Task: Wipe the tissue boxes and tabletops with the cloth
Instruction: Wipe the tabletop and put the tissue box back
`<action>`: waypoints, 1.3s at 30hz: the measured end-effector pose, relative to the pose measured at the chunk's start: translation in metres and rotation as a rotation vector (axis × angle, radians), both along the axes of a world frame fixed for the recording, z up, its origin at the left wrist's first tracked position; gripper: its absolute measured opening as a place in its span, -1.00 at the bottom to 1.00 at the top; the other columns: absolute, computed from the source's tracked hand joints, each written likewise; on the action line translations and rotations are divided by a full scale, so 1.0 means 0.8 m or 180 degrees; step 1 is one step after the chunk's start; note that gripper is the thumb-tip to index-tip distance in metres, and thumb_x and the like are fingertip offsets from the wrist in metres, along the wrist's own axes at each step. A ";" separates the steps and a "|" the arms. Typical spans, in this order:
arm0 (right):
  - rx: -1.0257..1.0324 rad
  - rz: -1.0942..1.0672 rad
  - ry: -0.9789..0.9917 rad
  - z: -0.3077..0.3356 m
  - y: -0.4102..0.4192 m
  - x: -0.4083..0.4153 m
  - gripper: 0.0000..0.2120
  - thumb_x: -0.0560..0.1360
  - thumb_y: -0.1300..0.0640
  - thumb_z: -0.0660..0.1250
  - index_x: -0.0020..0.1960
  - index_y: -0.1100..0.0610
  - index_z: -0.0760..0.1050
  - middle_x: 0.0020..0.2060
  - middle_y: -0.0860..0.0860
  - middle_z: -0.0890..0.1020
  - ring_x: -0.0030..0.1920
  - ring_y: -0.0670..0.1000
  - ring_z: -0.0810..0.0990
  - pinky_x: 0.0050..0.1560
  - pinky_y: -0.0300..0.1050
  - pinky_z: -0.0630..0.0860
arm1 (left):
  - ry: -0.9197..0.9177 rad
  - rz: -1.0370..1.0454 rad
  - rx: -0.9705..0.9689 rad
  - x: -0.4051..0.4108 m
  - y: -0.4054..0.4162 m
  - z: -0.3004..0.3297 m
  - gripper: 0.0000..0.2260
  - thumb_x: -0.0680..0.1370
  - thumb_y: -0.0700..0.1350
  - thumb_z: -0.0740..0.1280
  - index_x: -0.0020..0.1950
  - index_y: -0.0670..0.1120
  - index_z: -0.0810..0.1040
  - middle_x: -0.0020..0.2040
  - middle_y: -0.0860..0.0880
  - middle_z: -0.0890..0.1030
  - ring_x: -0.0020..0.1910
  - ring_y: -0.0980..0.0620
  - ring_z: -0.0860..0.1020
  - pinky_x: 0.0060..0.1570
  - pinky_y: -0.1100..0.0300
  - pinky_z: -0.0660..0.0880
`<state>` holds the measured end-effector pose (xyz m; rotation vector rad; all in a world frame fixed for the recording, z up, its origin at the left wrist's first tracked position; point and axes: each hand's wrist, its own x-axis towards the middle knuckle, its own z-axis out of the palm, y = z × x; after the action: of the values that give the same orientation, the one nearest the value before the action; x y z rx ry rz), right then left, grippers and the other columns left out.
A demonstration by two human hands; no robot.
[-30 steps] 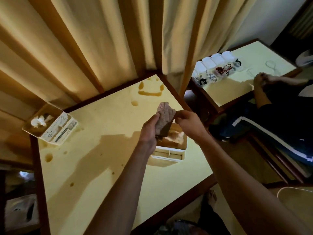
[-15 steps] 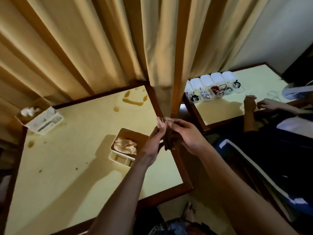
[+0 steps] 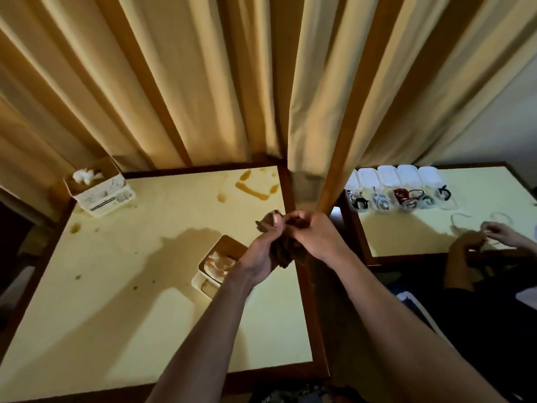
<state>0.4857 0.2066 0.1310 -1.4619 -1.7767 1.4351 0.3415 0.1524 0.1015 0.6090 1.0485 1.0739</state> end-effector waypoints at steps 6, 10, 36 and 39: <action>-0.0436 -0.0841 0.0384 -0.028 0.050 -0.031 -0.84 0.61 -0.04 0.30 0.05 0.00 0.62 -0.02 -0.02 0.73 0.09 0.10 0.69 0.26 0.18 0.60 | 0.0289 0.0263 -0.0325 -0.038 0.024 -0.007 -0.70 0.70 0.01 0.28 0.33 -0.11 0.61 0.18 -0.13 0.71 0.24 -0.18 0.63 0.19 -0.08 0.61; -0.0550 -0.1105 0.0216 -0.048 0.079 -0.045 -0.79 0.69 -0.01 0.22 0.24 0.00 0.56 0.08 -0.04 0.63 0.18 0.08 0.60 0.31 0.18 0.56 | 0.0475 0.0586 -0.0461 -0.077 0.041 -0.015 -0.82 0.67 -0.06 0.35 0.15 -0.10 0.69 0.00 -0.03 0.77 0.07 -0.08 0.70 -0.01 0.04 0.62; 0.0870 0.0958 -0.2170 -0.283 0.189 -0.102 -0.37 0.70 -0.15 0.03 0.71 0.03 0.02 0.69 0.19 -0.07 0.69 0.23 -0.16 0.64 0.23 -0.20 | 0.4206 -0.0321 -0.1050 -0.088 0.167 -0.090 -0.51 0.66 0.13 0.28 0.57 0.06 0.36 0.55 -0.02 0.42 0.55 -0.08 0.31 0.51 -0.05 0.26; 0.1087 0.1046 -0.2231 -0.304 0.199 -0.103 -0.35 0.70 -0.18 -0.03 0.72 0.00 -0.07 0.69 0.19 -0.13 0.68 0.23 -0.19 0.65 0.29 -0.16 | 0.4555 -0.1026 -0.1239 -0.087 0.119 -0.070 -0.12 0.52 0.39 0.33 0.70 0.13 0.00 0.71 0.00 -0.01 0.67 -0.09 -0.09 0.60 -0.13 -0.10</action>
<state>0.4036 0.3659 -0.1124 -1.6489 -2.6256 0.7002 0.2719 0.2474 0.0458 1.2016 2.1940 -0.0310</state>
